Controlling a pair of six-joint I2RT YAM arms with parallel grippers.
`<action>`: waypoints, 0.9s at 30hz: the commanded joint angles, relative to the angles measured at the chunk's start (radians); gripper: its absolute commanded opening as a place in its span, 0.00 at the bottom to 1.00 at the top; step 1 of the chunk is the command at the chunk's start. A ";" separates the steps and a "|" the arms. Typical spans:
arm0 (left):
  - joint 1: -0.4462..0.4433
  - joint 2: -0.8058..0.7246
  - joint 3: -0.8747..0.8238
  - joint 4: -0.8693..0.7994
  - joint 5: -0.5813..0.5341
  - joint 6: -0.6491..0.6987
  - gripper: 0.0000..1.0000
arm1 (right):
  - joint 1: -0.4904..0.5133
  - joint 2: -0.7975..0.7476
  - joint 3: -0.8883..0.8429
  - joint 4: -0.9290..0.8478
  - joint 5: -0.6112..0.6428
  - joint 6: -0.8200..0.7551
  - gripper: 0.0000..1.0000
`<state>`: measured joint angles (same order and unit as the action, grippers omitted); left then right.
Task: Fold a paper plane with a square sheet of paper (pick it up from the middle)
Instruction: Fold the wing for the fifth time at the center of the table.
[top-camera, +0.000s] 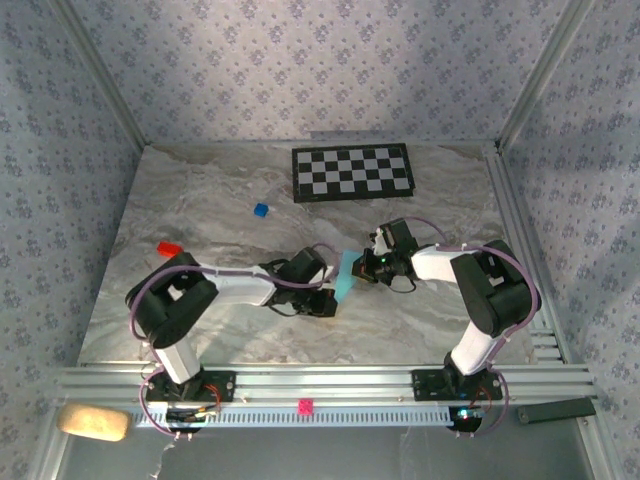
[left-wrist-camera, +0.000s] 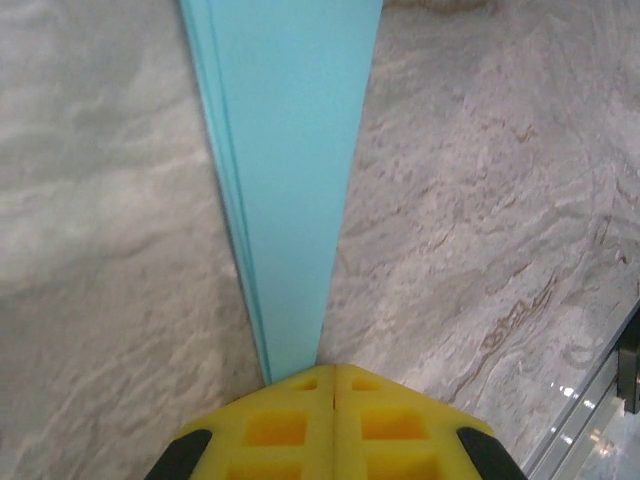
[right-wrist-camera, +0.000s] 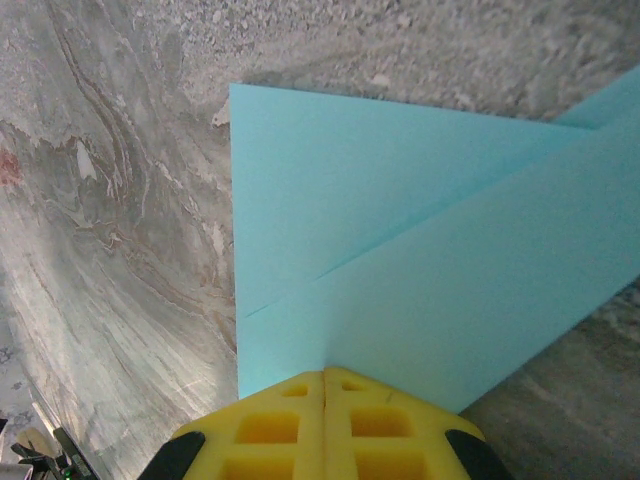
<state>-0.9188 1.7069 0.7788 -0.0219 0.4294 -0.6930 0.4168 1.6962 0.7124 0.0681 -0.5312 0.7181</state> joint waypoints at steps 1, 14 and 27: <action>-0.018 -0.021 -0.071 -0.151 0.014 -0.009 0.04 | -0.010 0.039 -0.032 -0.103 0.150 0.000 0.01; 0.124 -0.089 0.092 -0.014 0.128 0.007 0.06 | -0.007 0.029 -0.028 -0.091 0.135 0.033 0.02; 0.111 0.183 0.252 -0.014 0.071 -0.031 0.00 | -0.012 0.011 -0.010 -0.048 0.079 0.049 0.05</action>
<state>-0.7952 1.8774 1.0065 -0.0055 0.5213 -0.7265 0.4164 1.6951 0.7124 0.0746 -0.5289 0.7559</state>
